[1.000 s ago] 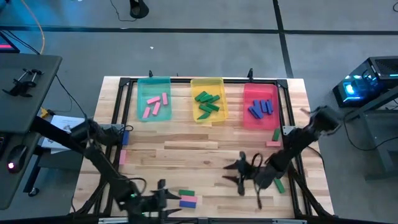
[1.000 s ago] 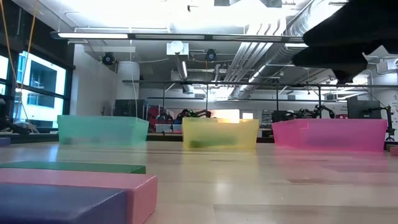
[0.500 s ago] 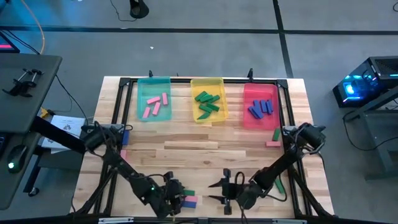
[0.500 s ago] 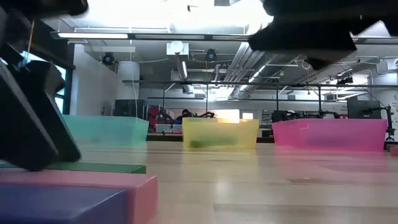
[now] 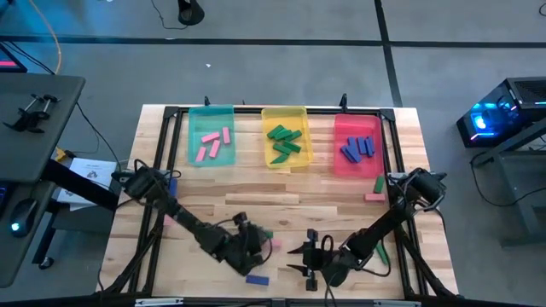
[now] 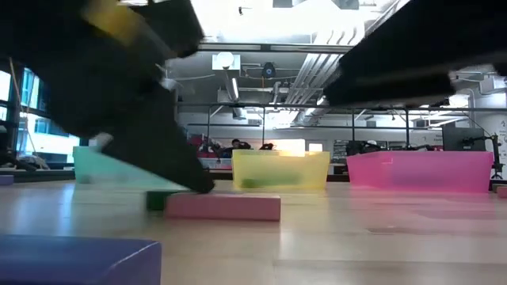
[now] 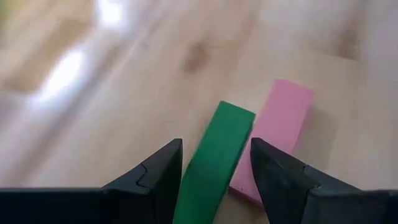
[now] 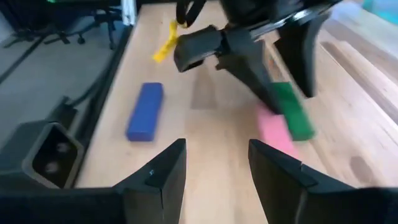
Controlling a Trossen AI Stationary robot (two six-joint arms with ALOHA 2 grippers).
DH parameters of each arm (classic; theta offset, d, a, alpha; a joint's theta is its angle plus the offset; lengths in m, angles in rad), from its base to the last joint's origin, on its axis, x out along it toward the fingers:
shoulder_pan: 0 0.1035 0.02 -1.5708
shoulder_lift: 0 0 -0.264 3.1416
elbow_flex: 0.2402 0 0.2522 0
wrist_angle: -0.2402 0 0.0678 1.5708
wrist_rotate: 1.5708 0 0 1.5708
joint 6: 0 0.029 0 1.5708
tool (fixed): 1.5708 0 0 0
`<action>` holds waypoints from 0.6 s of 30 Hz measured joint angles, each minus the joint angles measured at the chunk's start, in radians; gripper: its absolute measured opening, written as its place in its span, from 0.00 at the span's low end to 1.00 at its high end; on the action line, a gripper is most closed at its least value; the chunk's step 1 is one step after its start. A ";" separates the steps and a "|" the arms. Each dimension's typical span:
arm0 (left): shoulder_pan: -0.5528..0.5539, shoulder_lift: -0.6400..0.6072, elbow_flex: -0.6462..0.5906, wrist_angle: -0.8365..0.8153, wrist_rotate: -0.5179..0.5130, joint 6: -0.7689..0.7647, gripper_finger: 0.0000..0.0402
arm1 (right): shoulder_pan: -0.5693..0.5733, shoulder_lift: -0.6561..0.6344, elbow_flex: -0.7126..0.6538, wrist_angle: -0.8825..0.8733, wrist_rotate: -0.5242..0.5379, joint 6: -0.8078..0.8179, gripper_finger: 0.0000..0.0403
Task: Sort blocks
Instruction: Put the pink wooden block into the blue bin
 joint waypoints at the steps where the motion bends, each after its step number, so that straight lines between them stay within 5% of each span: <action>1: 0.012 -0.007 -0.002 0.004 -0.010 0.034 0.43 | -0.007 0.000 0.000 -0.010 -0.005 0.008 0.40; 9: 0.014 -0.158 -0.002 -0.033 -0.043 0.138 0.43 | -0.092 0.005 -0.001 -0.049 -0.083 0.008 0.40; 18: -0.188 -0.287 -0.001 -0.324 -0.244 -0.186 0.43 | -0.237 0.098 -0.001 0.017 -0.256 -0.076 0.45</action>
